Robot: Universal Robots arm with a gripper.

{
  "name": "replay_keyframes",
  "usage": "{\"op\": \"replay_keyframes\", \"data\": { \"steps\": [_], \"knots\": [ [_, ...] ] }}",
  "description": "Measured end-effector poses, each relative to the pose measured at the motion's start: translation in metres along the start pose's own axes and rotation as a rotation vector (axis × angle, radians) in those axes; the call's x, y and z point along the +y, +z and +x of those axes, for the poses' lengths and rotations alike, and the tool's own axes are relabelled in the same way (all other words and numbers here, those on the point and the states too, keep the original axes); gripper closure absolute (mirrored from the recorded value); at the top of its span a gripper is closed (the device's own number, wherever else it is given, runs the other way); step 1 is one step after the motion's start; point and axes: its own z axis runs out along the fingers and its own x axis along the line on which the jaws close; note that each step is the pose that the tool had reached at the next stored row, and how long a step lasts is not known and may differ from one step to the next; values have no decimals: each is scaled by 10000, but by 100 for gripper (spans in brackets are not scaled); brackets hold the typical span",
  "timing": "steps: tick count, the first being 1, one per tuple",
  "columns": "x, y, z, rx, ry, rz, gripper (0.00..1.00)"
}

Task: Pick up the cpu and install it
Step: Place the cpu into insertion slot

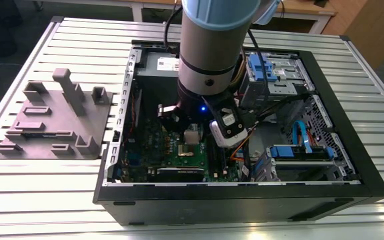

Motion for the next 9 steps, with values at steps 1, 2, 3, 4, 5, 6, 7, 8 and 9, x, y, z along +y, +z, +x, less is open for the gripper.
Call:
{"op": "replay_keyframes", "data": {
  "steps": [1,2,3,4,5,6,7,8,9],
  "knots": [
    [0,18,0,-1,0,-1,53],
    [-1,36,0,-1,0,0,53],
    [-2,54,0,-1,0,0,53],
    [-2,72,-1,-1,0,0,53],
    [-3,90,-1,-1,0,-1,53],
    [-4,108,-1,-1,0,1,53],
    [-5,127,-1,-1,0,1,53],
    [-5,145,-1,-1,1,1,53],
    [-6,163,-1,0,0,2,53]
  ]
}}
